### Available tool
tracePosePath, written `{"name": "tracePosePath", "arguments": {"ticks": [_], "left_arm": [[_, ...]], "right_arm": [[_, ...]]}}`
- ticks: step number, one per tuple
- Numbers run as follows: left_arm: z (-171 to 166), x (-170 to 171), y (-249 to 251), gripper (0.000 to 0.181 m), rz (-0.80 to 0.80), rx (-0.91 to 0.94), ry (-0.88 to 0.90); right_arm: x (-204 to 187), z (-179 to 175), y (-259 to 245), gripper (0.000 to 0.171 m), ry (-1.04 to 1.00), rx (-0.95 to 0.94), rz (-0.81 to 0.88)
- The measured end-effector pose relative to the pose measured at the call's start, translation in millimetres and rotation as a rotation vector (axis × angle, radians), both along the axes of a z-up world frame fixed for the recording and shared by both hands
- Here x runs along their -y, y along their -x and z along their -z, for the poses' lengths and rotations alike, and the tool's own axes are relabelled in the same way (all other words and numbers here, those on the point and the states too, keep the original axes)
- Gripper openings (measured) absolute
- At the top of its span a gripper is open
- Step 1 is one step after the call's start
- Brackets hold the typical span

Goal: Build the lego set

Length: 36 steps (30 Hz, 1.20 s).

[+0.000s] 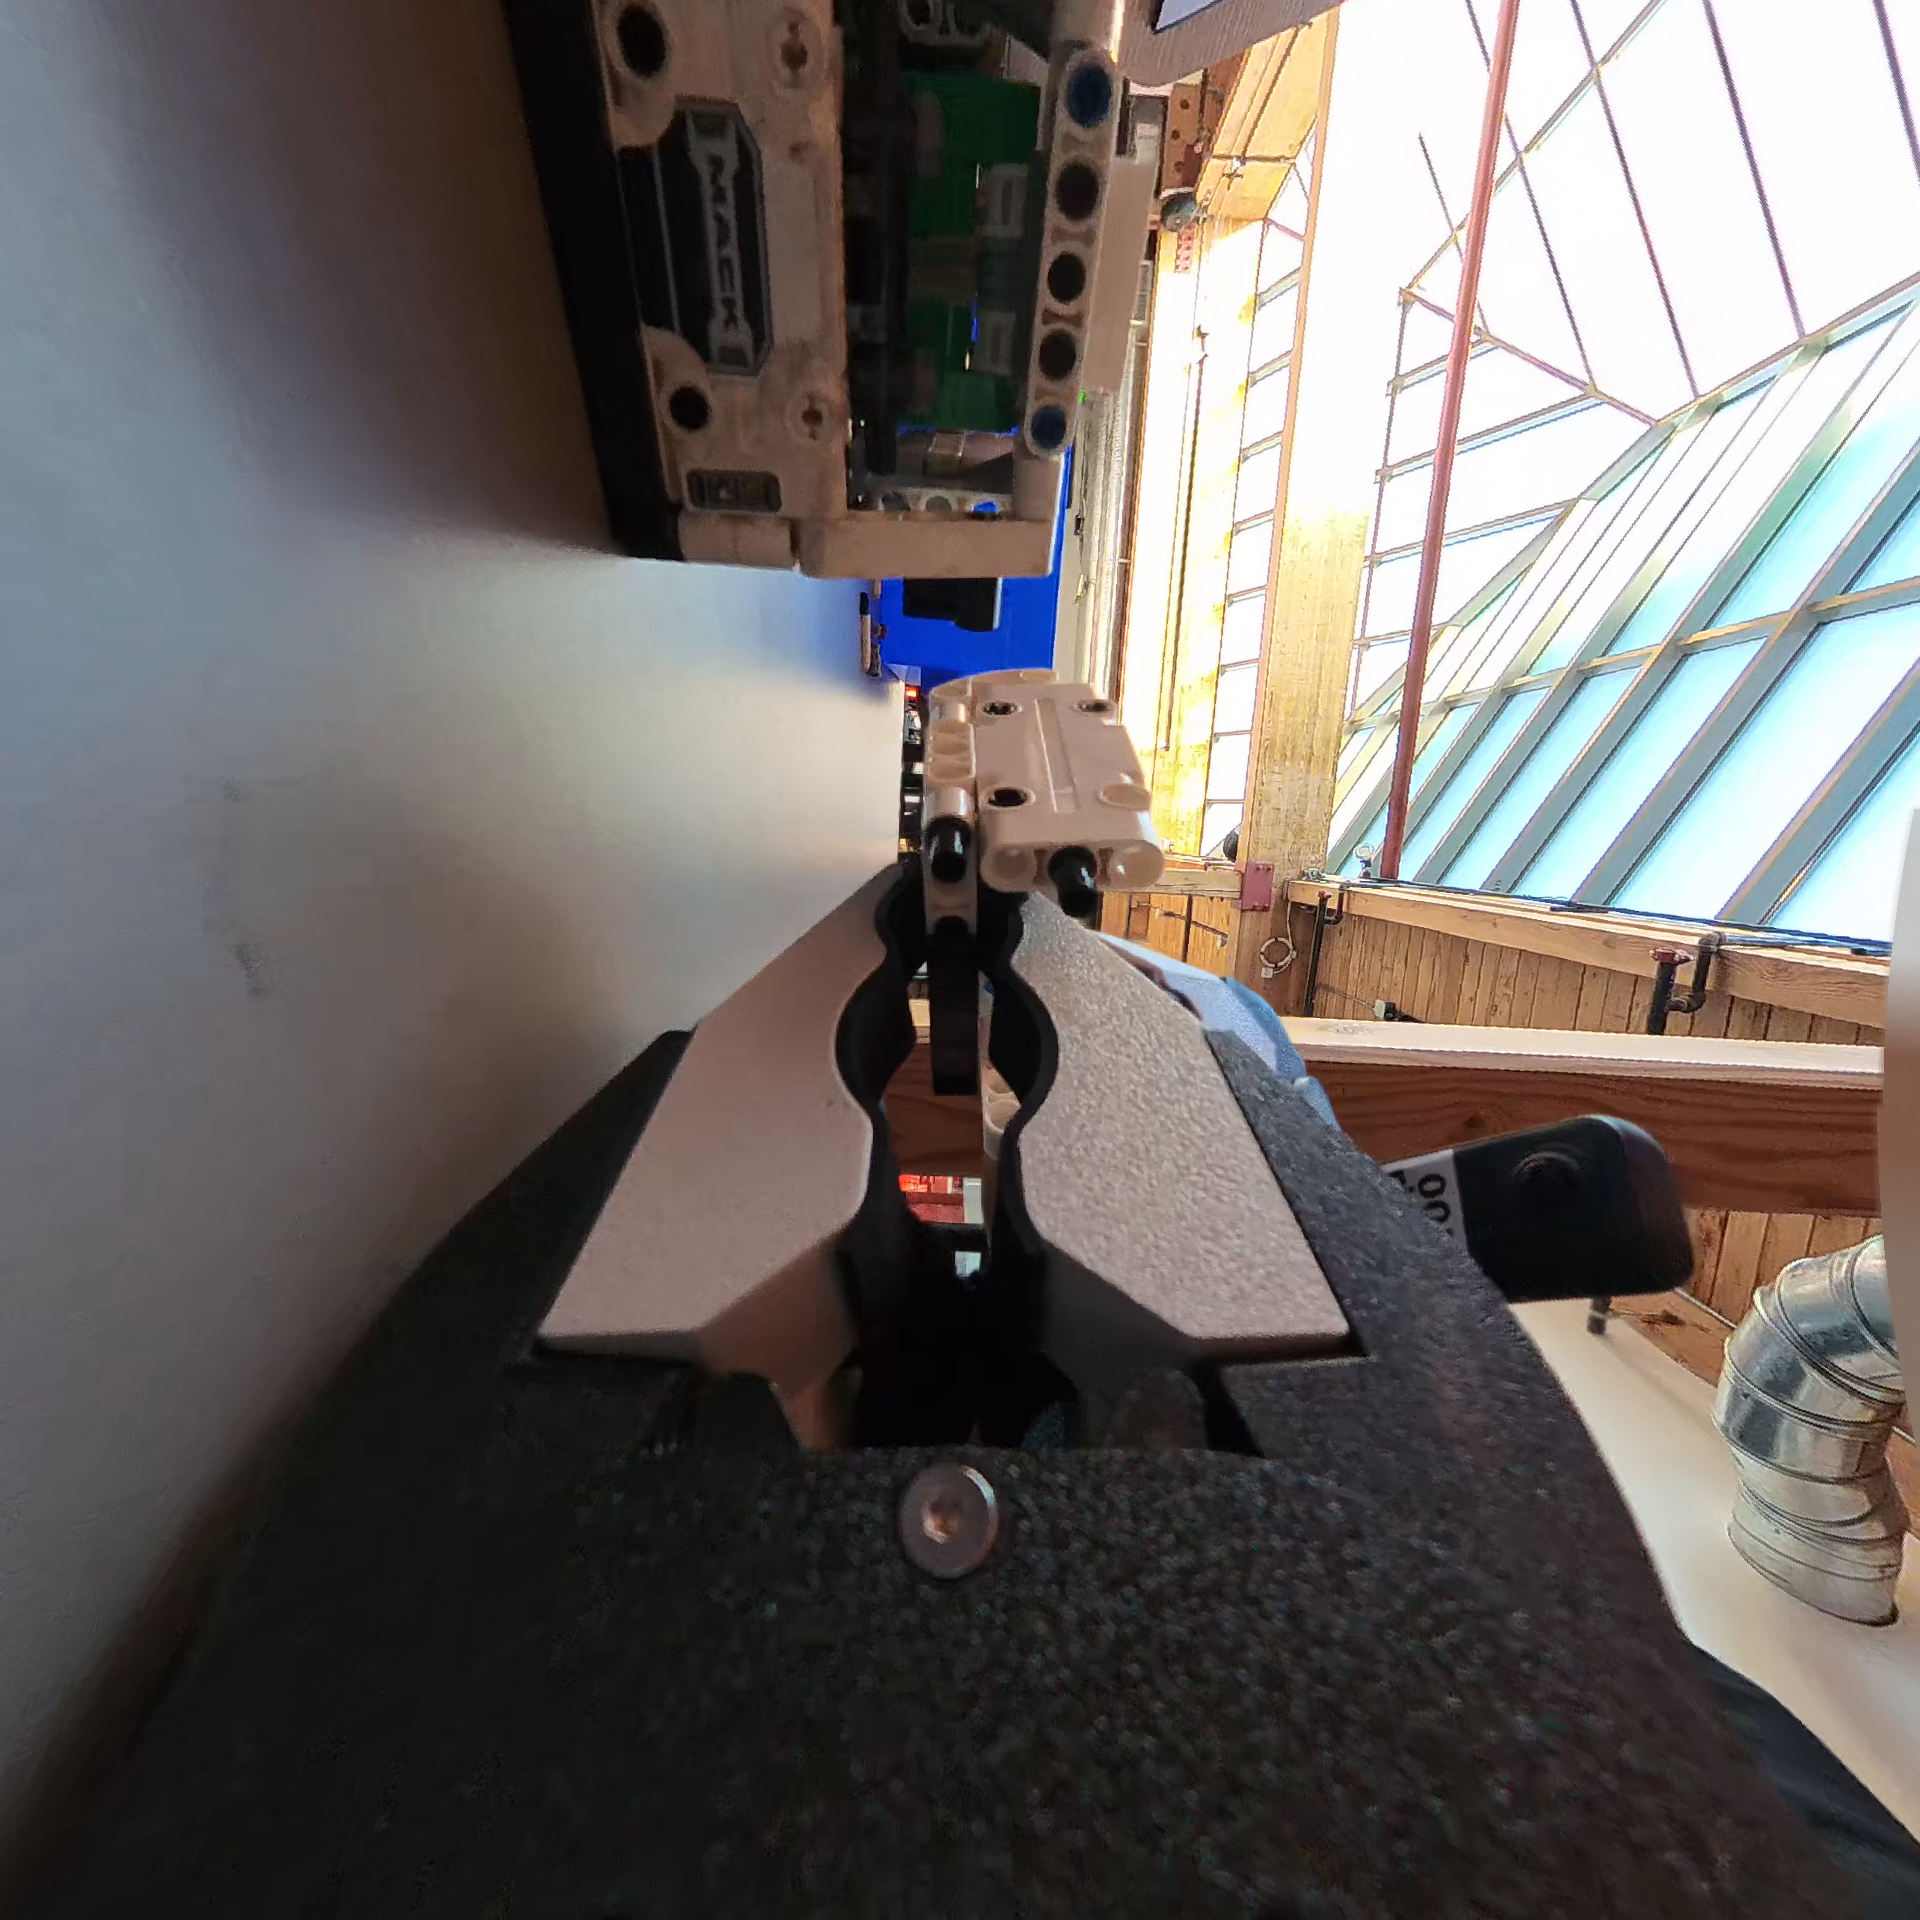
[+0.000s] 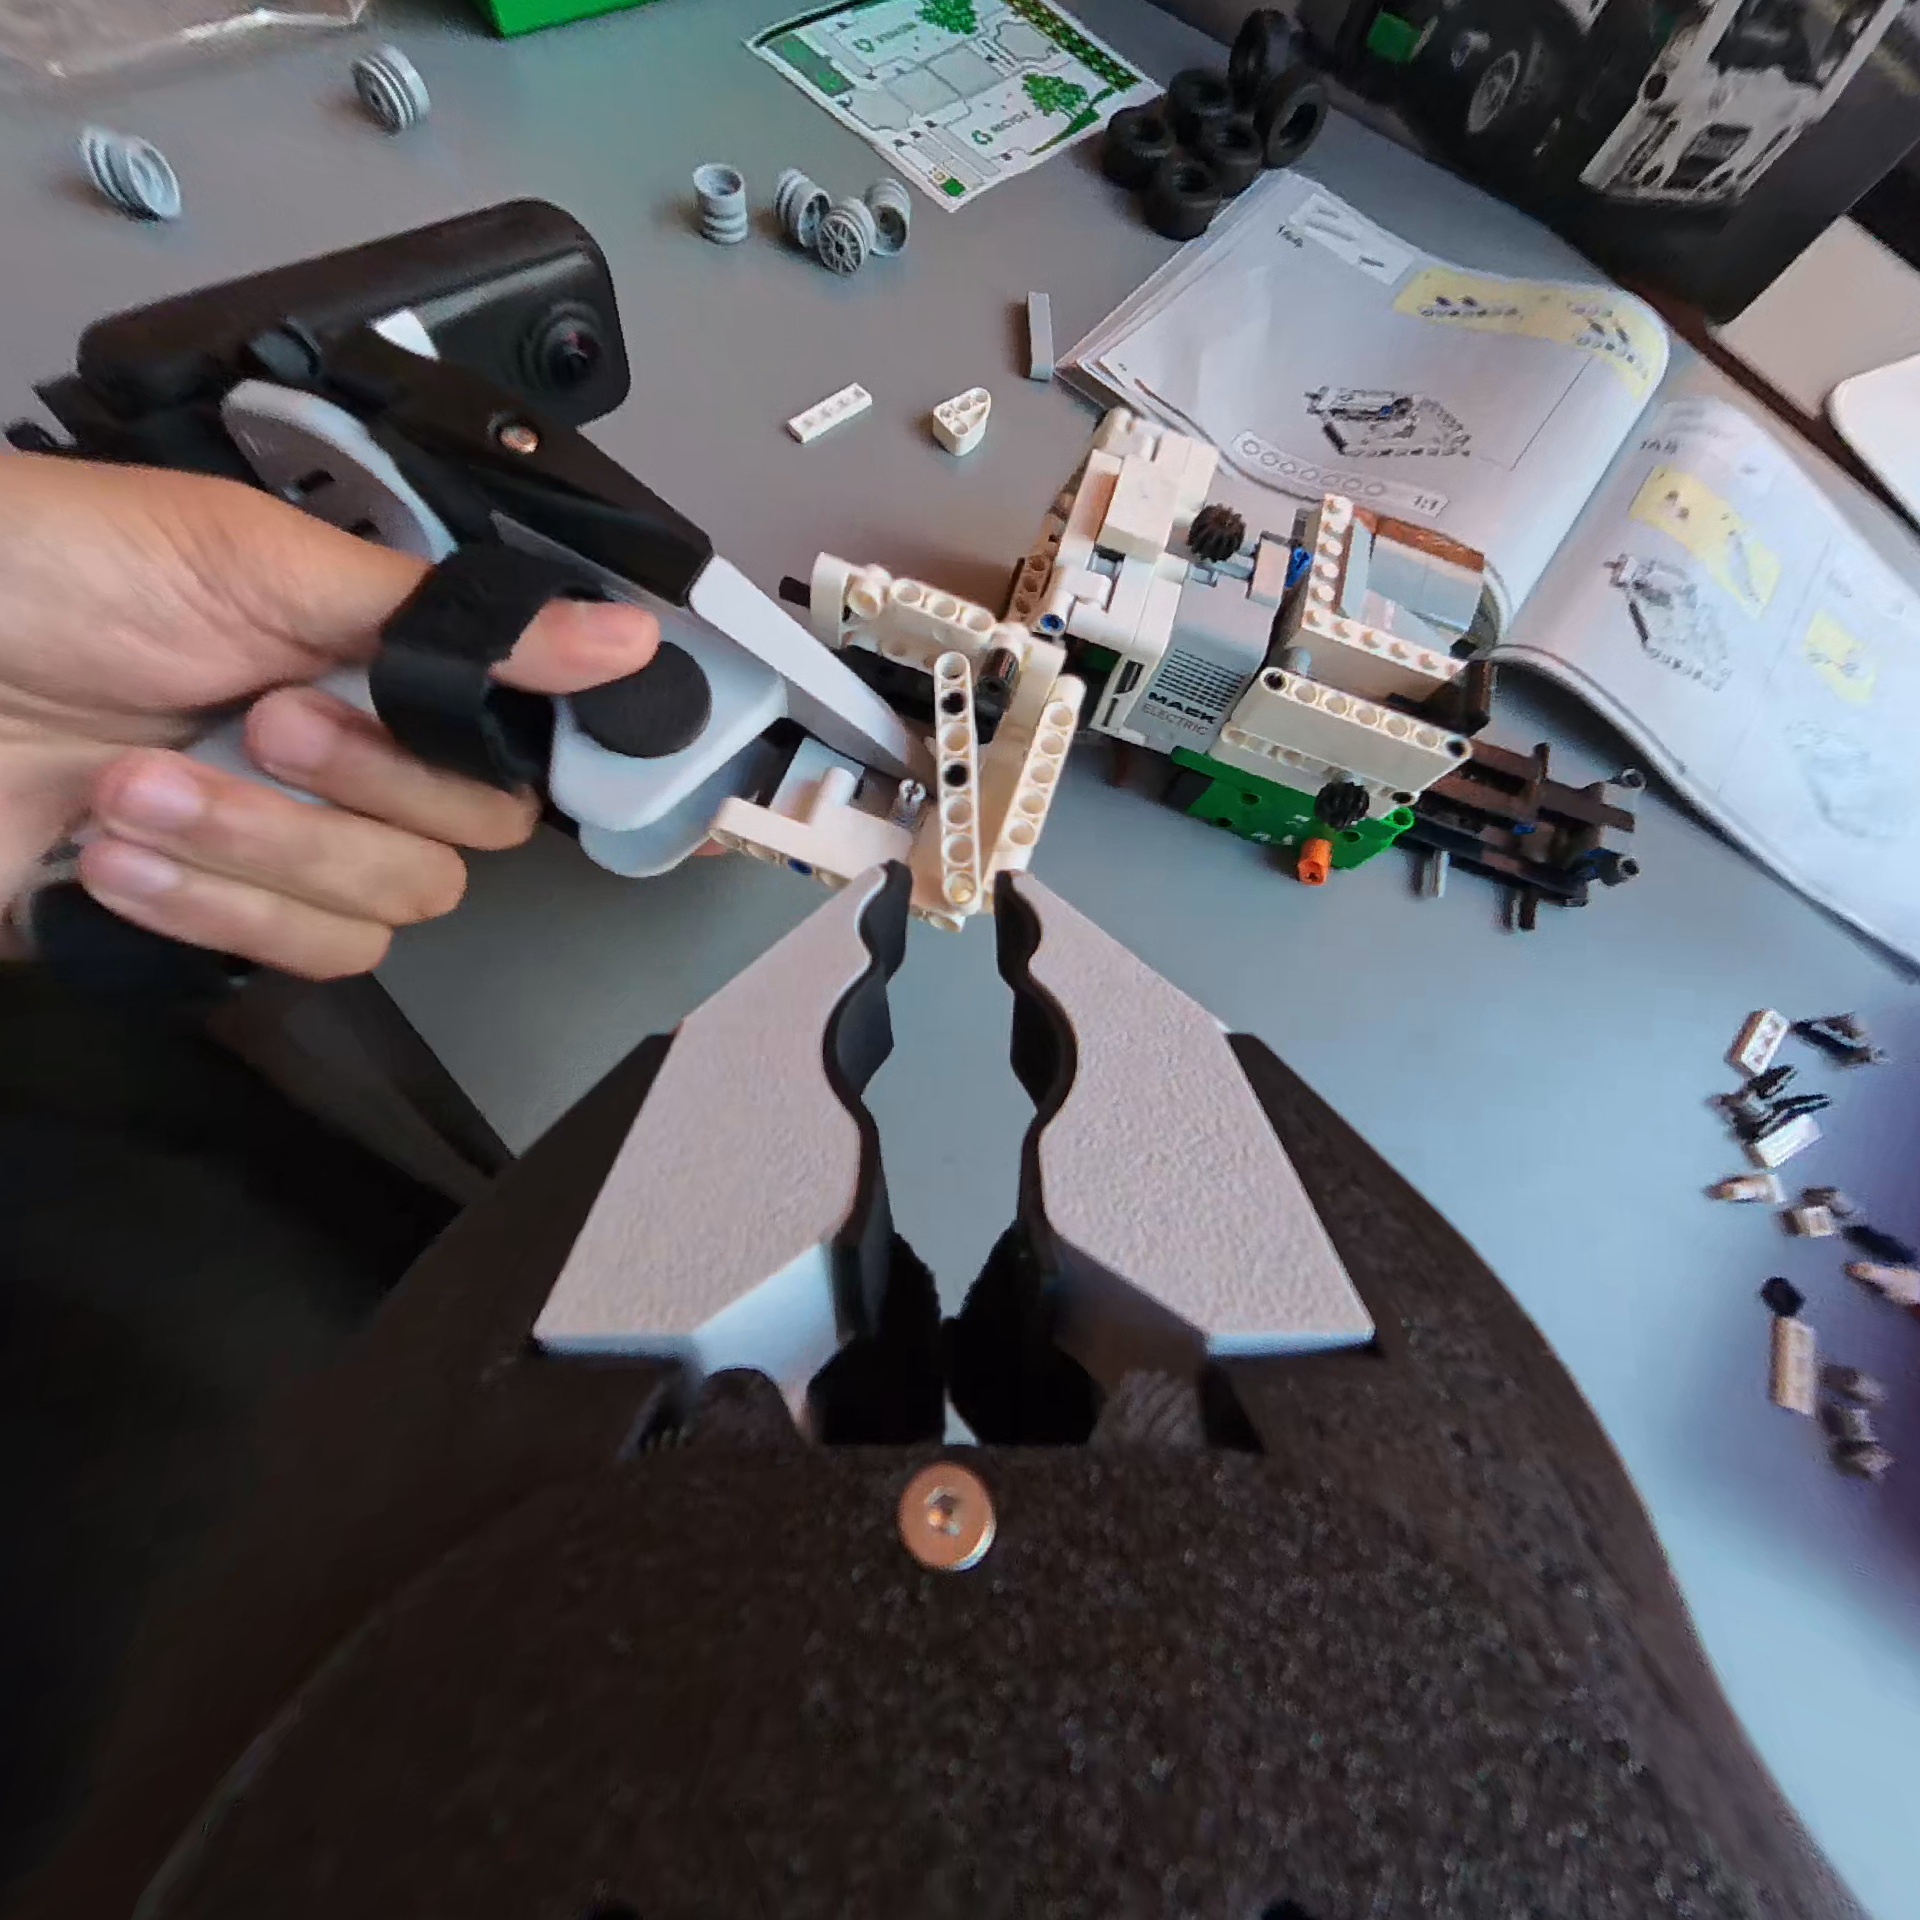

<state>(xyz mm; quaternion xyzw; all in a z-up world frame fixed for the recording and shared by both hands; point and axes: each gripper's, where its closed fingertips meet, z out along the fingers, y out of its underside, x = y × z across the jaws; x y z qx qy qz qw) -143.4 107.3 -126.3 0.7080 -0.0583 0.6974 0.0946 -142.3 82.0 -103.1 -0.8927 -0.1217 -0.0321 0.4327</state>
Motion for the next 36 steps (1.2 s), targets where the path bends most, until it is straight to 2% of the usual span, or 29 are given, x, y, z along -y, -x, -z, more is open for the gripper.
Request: {"name": "tracePosePath", "arguments": {"ticks": [6, 18, 24, 31, 36], "left_arm": [[-0.6, 2.0, -0.1, 0.006, 0.003, -0.003, -0.011], [-1.3, 3.8, 2.0, 0.006, 0.010, 0.001, -0.001], [-2.6, 4.2, 0.7, 0.006, -0.002, 0.025, 0.046], [-8.2, -1.1, -0.5, 0.006, -0.013, 0.037, -0.002], [-6.8, -4.2, 0.1, 0.006, -0.019, 0.005, -0.085]], "right_arm": [[-2.3, 6.0, 0.6, 0.009, -0.012, 0.021, -0.006], [-2.4, 4.1, -2.6, 0.016, -0.024, 0.019, 0.009], [-1.8, 1.6, -7.3, 0.018, -0.034, -0.107, 0.085], [-3.2, 4.6, -0.3, 0.023, -0.033, -0.338, 0.130], [-2.7, 4.6, -5.3, 0.008, -0.030, -0.372, 0.161]]}}
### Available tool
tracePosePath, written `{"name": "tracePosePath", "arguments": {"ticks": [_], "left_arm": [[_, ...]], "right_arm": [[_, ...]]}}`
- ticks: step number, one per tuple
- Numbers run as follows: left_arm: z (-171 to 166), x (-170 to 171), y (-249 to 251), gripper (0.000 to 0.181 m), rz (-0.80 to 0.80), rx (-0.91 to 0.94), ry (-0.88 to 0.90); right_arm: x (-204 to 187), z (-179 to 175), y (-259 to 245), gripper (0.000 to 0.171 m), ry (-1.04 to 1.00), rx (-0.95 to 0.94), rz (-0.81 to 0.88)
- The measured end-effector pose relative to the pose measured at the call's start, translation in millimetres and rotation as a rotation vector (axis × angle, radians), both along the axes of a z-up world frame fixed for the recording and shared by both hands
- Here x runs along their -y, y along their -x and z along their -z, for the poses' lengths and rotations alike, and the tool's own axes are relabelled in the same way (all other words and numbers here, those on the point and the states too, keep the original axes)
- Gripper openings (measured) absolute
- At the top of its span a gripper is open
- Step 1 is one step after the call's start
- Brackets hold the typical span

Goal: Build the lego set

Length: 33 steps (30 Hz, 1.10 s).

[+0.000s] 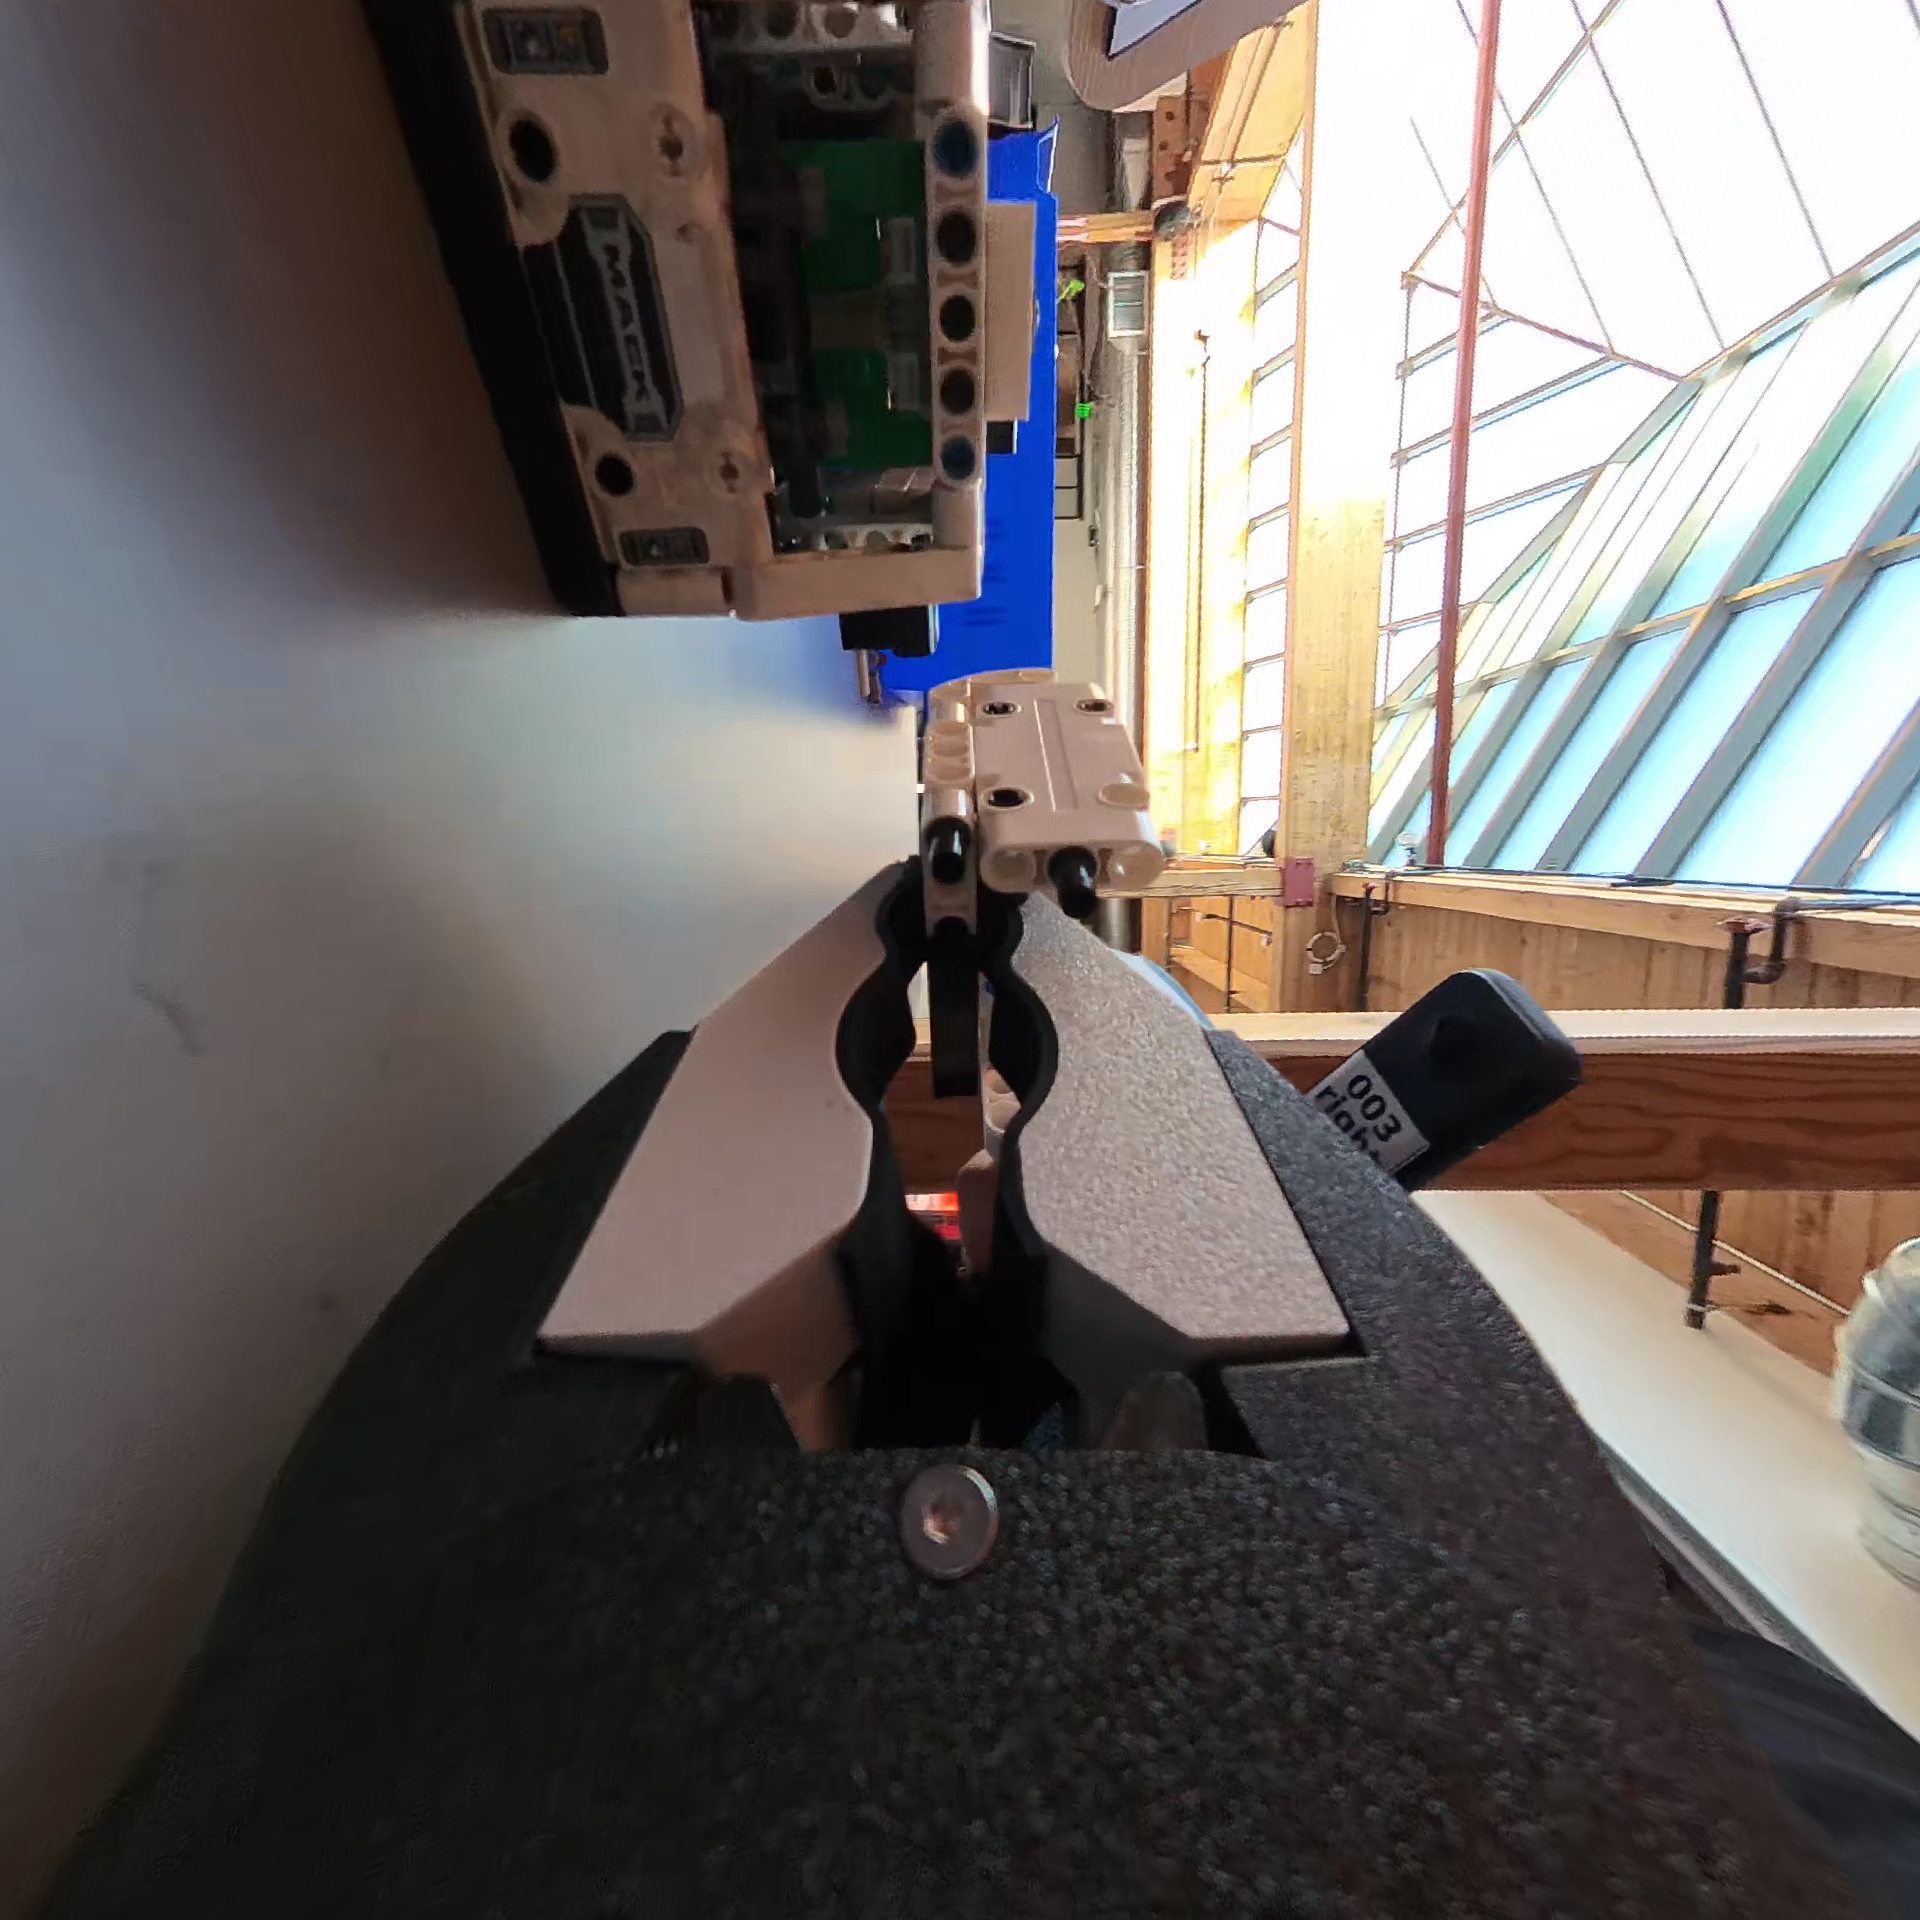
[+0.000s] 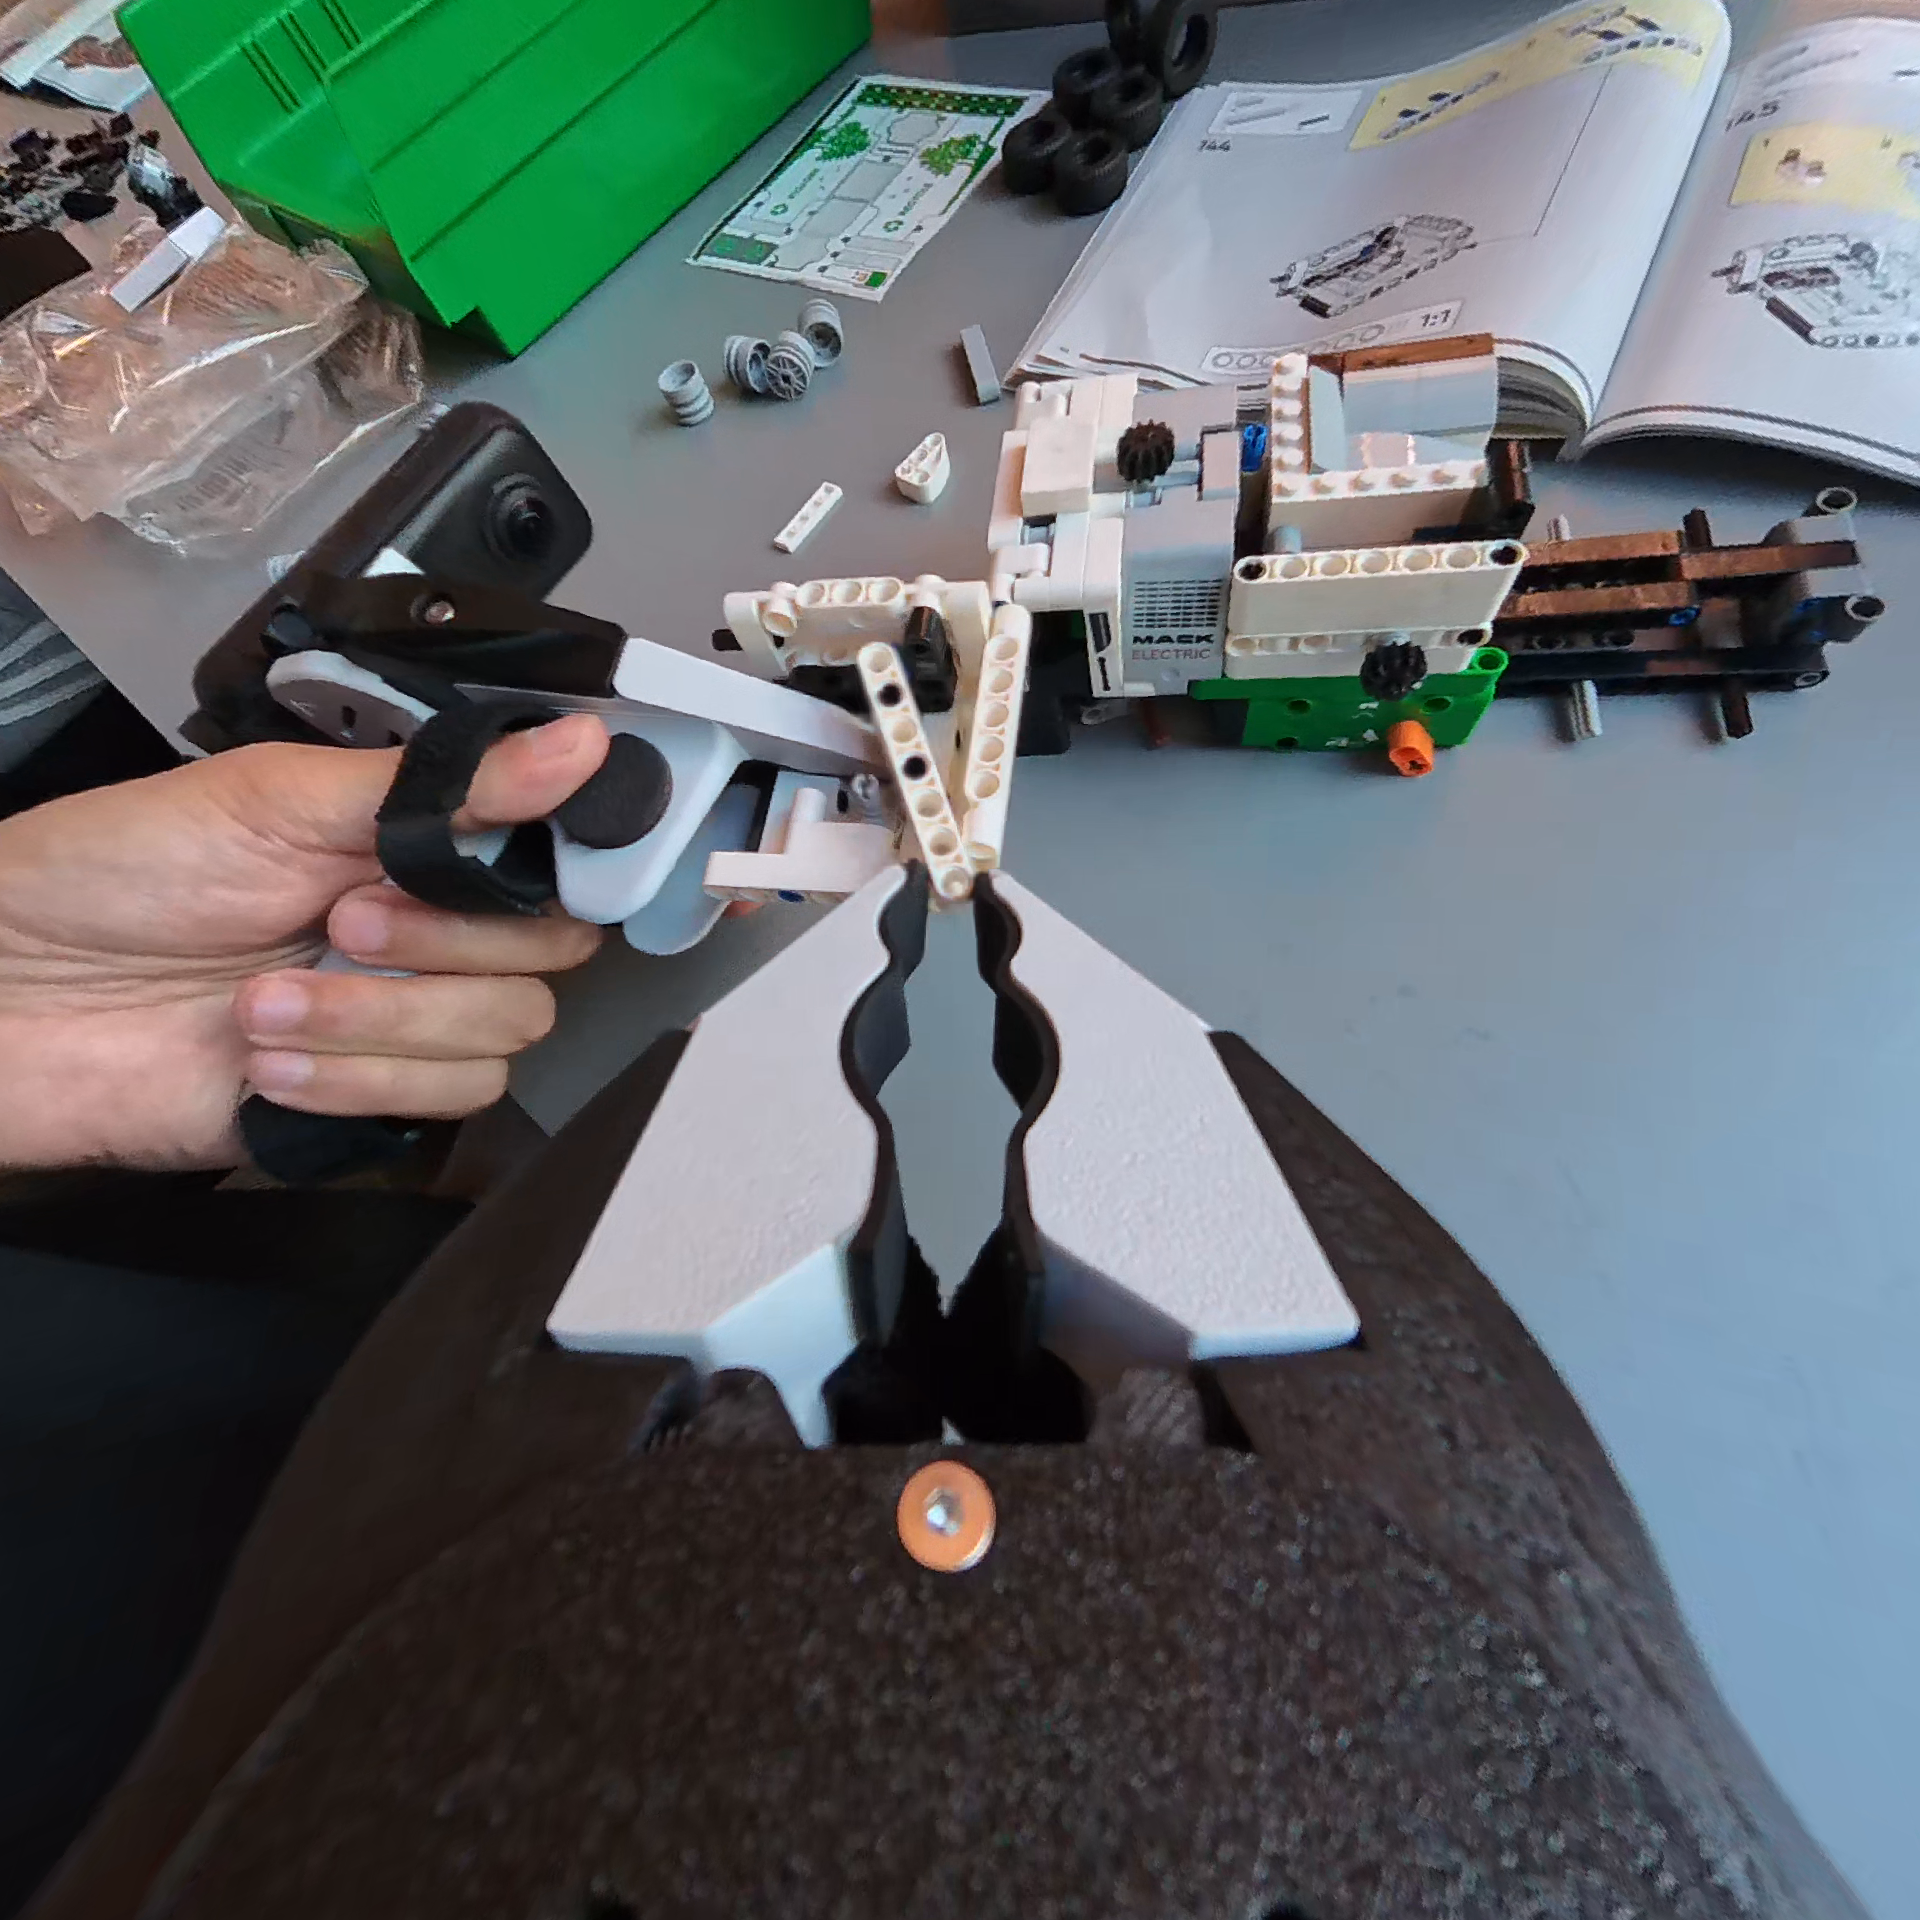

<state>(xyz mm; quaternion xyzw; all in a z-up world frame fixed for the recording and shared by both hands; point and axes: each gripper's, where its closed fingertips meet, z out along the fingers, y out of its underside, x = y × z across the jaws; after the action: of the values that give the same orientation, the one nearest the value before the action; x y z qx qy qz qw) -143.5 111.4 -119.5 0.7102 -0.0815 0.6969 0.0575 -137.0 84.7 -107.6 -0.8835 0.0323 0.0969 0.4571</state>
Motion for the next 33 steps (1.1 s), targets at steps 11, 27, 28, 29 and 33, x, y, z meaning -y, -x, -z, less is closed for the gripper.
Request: {"name": "tracePosePath", "arguments": {"ticks": [11, 27, 28, 29, 33], "left_arm": [[7.5, -1.6, -3.4, 0.006, -0.032, -0.041, -0.031], [7.9, -4.4, -5.2, 0.006, -0.070, -0.032, -0.003], [8.3, -4.1, -5.3, 0.006, -0.071, -0.031, 0.001], [8.3, -3.8, -5.3, 0.006, -0.072, -0.029, 0.005], [7.1, -4.3, -5.4, 0.006, -0.071, -0.022, 0.012]], "right_arm": [[-4.8, -9.1, 5.4, 0.007, -0.023, 0.022, 0.031], [-10.2, 4.3, 9.1, 0.007, 0.047, 0.013, 0.089], [-10.1, 4.4, 8.7, 0.007, 0.047, 0.012, 0.092], [-9.8, 4.6, 8.9, 0.007, 0.050, 0.012, 0.091], [-8.9, 4.0, 8.7, 0.007, 0.061, 0.029, 0.092]]}}
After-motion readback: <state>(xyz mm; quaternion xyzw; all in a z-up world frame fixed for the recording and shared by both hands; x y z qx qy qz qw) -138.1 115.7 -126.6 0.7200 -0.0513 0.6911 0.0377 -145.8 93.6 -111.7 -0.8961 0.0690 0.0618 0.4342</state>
